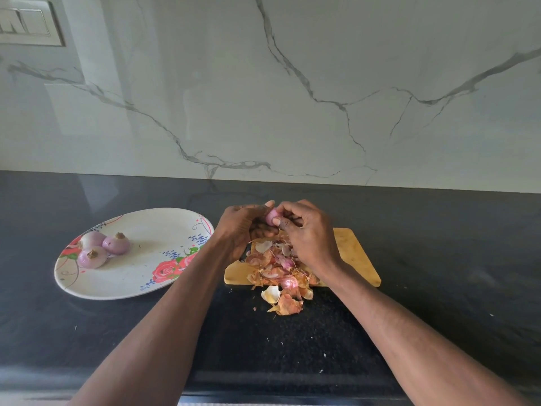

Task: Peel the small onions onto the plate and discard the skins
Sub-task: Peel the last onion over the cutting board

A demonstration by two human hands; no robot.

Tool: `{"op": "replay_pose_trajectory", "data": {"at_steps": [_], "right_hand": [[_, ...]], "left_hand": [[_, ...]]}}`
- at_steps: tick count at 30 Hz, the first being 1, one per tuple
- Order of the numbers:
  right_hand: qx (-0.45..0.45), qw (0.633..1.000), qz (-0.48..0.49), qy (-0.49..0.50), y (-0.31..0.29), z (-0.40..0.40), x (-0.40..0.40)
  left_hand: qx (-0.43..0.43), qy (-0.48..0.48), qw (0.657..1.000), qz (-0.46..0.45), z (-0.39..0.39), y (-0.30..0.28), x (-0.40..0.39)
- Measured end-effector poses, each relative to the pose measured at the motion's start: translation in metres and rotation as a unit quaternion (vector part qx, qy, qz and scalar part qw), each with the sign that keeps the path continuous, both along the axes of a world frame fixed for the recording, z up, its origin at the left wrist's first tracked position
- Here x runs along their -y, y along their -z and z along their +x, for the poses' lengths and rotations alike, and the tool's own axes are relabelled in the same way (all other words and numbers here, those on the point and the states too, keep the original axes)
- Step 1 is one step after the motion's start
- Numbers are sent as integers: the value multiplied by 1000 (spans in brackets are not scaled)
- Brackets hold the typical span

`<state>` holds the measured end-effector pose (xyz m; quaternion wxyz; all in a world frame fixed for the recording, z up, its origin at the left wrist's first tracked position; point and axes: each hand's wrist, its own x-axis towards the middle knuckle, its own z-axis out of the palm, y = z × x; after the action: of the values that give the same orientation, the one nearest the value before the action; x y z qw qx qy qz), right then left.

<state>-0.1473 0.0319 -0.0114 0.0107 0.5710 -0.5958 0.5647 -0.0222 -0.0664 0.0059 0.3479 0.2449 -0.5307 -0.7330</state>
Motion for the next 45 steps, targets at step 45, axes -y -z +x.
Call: {"op": "replay_pose_trajectory", "data": {"at_steps": [45], "right_hand": [[18,991,76,105,-1,4,7]], "left_hand": [[-56,79,991,91,-2,-2,1]]}}
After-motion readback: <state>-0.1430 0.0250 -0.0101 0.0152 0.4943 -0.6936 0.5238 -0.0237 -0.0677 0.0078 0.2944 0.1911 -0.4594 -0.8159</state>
